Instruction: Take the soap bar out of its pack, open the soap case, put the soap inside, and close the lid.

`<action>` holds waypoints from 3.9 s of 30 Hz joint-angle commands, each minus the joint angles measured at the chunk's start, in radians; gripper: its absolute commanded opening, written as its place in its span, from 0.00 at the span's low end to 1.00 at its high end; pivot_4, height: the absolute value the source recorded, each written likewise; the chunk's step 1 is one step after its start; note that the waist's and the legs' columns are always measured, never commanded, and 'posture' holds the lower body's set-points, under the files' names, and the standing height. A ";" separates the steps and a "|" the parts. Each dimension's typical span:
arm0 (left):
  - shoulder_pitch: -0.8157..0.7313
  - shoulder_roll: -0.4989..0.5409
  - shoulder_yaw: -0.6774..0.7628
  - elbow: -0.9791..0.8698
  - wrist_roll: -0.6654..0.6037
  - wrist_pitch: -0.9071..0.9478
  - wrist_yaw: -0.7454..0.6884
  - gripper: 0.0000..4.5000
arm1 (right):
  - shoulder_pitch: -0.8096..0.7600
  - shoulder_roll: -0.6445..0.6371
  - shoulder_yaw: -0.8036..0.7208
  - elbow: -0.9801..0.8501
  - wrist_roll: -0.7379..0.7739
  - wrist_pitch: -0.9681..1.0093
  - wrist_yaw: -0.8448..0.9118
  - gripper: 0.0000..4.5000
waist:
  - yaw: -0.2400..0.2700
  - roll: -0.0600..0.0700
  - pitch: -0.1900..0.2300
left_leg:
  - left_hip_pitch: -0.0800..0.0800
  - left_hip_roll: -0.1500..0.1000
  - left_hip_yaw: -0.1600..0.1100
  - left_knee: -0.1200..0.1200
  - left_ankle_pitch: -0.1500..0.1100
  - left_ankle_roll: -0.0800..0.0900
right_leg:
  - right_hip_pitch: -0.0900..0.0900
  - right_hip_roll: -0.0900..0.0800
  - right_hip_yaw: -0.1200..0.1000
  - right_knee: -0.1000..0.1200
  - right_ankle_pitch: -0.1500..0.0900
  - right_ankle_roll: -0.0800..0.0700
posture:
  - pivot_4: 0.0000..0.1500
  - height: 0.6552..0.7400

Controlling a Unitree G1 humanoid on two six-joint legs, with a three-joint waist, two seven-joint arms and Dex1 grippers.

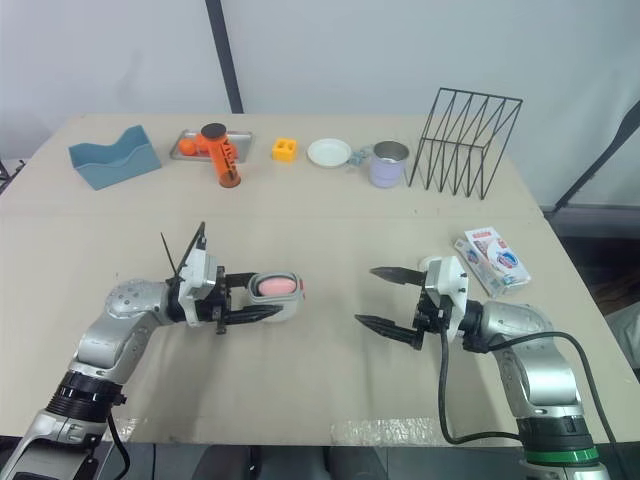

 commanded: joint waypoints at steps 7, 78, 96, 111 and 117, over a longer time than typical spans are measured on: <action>0.038 0.054 0.008 -0.096 -0.058 0.014 -0.092 0.43 | 0.045 0.002 -0.037 -0.008 0.036 -0.058 -0.008 0.99 | 0.000 0.000 0.000 | 0.001 0.000 0.000 0.000 0.000 0.000 | 0.000 0.000 0.000 0.000 0.000 0.000 | 1.00 1.00; -0.024 -0.026 -0.059 -0.031 -0.016 0.006 -0.064 0.43 | -0.265 -0.162 0.057 0.256 -0.164 0.641 -0.490 0.93 | -0.001 0.000 0.000 | 0.001 0.000 0.002 0.000 0.000 0.000 | 0.000 0.000 0.002 0.000 0.000 0.001 | 1.00 1.00; -0.038 -0.021 -0.057 -0.015 -0.011 0.010 -0.063 0.43 | -0.237 -0.170 0.078 0.244 -0.203 0.557 -0.452 0.42 | -0.001 0.000 0.000 | 0.001 0.000 0.002 0.000 0.000 0.001 | 0.001 0.000 0.002 0.000 0.000 0.001 | 1.00 1.00; -0.055 -0.032 -0.060 0.024 0.004 -0.011 -0.071 0.43 | -0.318 -0.301 0.133 0.022 -0.174 0.426 -0.141 0.42 | -0.001 0.001 0.000 | 0.001 0.000 0.002 0.000 0.000 0.001 | 0.000 0.000 0.002 -0.001 0.000 0.001 | 1.00 1.00; -0.056 -0.041 -0.066 0.034 0.012 -0.018 -0.077 0.43 | -0.419 -0.335 0.178 -0.053 -0.148 0.443 -0.017 0.42 | -0.002 0.001 0.000 | 0.001 0.000 0.002 0.000 0.000 0.001 | 0.000 0.000 0.003 -0.001 0.000 0.001 | 1.00 1.00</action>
